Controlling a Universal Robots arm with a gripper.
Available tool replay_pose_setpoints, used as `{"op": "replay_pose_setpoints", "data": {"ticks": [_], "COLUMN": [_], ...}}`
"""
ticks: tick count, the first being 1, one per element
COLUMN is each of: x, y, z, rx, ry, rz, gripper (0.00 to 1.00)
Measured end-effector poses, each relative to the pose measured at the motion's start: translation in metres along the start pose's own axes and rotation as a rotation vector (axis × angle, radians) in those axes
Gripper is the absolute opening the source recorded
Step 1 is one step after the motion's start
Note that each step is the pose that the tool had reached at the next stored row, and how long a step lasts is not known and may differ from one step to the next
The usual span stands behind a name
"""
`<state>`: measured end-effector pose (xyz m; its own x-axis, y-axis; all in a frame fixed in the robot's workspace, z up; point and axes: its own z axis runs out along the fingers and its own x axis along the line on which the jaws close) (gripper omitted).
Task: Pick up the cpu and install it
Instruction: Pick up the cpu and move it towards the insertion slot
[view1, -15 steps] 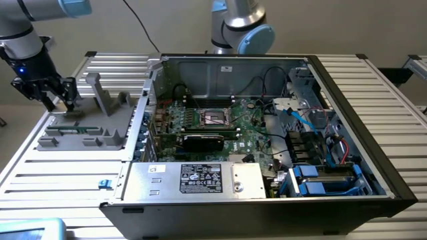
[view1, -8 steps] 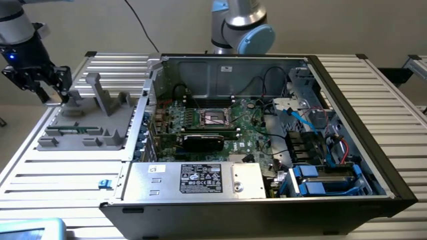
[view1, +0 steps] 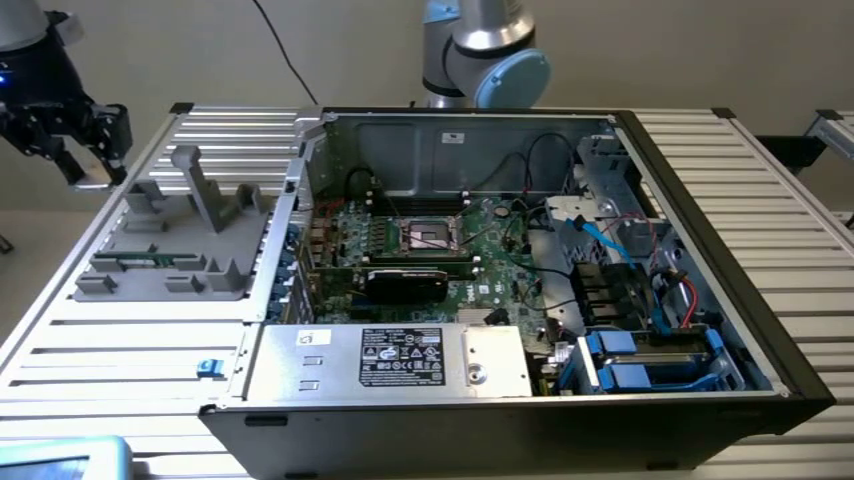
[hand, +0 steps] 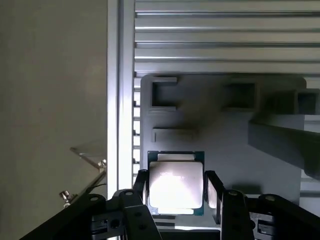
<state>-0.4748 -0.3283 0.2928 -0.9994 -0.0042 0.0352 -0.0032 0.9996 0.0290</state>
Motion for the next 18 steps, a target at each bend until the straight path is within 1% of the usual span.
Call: {"op": "replay_pose_setpoints", "data": {"ticks": [3, 5, 13, 15, 18], "x": [-0.003, -0.008, -0.034, -0.042, -0.054], "y": [0.0004, 0.0006, 0.0016, 0.0019, 0.0021], "z": [-0.0137, -0.0231, -0.0602, -0.0694, -0.0813], "rx": [0.0000, 0.0000, 0.0000, -0.0001, 0.0000], "ry": [0.0001, 0.0001, 0.0008, 0.0017, 0.0047], "rz": [0.000, 0.000, 0.000, 0.000, 0.000], "gripper": [0.55, 0.55, 0.55, 0.55, 0.55]}}
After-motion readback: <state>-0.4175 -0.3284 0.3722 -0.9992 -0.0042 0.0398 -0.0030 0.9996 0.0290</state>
